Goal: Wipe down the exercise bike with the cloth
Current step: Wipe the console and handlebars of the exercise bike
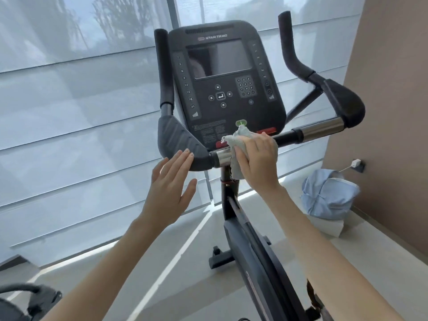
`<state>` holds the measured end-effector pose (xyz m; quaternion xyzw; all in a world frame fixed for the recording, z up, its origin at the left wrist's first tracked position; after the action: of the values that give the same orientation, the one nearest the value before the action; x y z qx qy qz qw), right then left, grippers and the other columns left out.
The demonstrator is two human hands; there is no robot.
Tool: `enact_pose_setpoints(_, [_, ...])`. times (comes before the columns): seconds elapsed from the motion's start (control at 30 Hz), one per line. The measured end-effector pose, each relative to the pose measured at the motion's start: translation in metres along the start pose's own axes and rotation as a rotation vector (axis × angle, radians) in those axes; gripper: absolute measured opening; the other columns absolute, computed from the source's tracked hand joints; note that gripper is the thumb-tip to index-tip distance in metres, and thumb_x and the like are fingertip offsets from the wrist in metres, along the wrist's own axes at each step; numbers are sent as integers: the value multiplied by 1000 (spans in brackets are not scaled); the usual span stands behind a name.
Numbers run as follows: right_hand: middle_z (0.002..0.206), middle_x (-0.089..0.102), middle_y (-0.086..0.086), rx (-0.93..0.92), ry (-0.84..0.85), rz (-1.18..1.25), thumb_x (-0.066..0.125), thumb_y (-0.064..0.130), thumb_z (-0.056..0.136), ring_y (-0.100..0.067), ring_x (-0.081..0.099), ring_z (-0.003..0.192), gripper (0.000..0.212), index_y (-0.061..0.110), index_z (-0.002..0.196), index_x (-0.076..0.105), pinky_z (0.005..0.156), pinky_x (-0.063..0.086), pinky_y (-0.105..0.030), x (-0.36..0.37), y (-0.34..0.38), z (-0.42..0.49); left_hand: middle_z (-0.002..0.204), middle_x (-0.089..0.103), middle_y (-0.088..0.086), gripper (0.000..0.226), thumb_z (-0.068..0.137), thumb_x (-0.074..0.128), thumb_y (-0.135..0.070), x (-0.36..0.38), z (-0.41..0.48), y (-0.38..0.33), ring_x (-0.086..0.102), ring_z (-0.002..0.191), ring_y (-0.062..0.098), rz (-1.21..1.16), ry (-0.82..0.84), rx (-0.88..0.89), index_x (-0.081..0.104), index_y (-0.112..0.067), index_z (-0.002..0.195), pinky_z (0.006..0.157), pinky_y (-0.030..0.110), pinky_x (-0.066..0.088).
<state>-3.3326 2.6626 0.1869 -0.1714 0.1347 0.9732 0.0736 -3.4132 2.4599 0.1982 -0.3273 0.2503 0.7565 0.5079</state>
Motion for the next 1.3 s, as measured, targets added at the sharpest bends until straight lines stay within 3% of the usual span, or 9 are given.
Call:
enact_pose_setpoints(0.13, [71,67,-6,57,197,-67,46,39,93,-26,60,68,39,11,79,69,70,44,-35,-14,6,33,138,51,12,47,96,39,-28,-9,7,2,46,130,26,-11,29,-28,52,-1,131,109,47,29])
enact_pose_setpoints(0.27, [80,68,0,1,489,-156,30,56,94,-20,60,75,53,18,83,65,71,44,-33,0,35,44,130,57,9,42,95,40,-26,-9,13,-1,52,122,24,-11,-5,-88,56,-3,127,110,45,26])
enact_pose_setpoints(0.47, [77,68,-5,-108,386,47,44,44,95,-21,60,70,42,10,95,69,68,48,-35,-3,35,33,136,51,8,46,95,39,-28,3,17,-22,42,128,20,-75,-39,-83,49,-4,133,113,46,23])
enact_pose_setpoints(0.63, [79,69,-8,30,337,61,42,35,96,-25,60,72,41,5,101,70,75,48,-37,-28,-43,41,134,54,8,43,95,42,-26,10,30,-33,48,126,21,-7,-1,-3,53,-4,130,113,48,24])
enact_pose_setpoints(0.87, [57,55,-2,104,387,-147,28,44,92,-22,50,55,51,12,65,57,63,48,-35,-23,-75,55,123,63,8,41,96,39,-28,14,40,-35,56,118,23,74,30,-29,61,-4,121,111,49,26])
enact_pose_setpoints(0.97, [57,59,-2,125,215,-143,31,43,94,-20,49,53,52,13,66,63,62,45,-32,-20,-57,45,124,62,8,40,95,41,-27,15,39,-38,55,119,23,75,27,-40,61,-4,122,112,49,26])
enact_pose_setpoints(1.07, [72,65,-5,129,52,-24,38,41,96,-23,57,69,45,12,83,71,74,45,-37,-16,-39,25,123,63,10,40,95,41,-26,14,39,-41,56,118,25,63,9,-47,61,-3,121,110,50,28])
enact_pose_setpoints(1.2, [116,59,-13,-8,74,70,38,35,98,-31,50,108,40,9,110,66,100,36,-46,-9,-35,-3,125,62,10,42,96,38,-27,14,38,-42,55,119,26,59,-4,-42,61,-3,122,109,51,28])
enact_pose_setpoints(1.3, [125,47,-8,-17,39,111,36,32,99,-30,43,118,41,4,115,62,106,30,-45,-16,-57,-3,128,60,9,43,96,37,-28,10,37,-41,52,123,25,56,35,-45,59,-4,125,112,48,24])
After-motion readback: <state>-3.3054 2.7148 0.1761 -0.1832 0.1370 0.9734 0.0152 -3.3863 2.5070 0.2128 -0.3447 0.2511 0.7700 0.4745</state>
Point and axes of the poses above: each hand's wrist, its own z-axis towards the middle knuckle, its own x-axis out of the palm, y = z × x, the point moved 2 cm from there along z, towards the middle knuckle
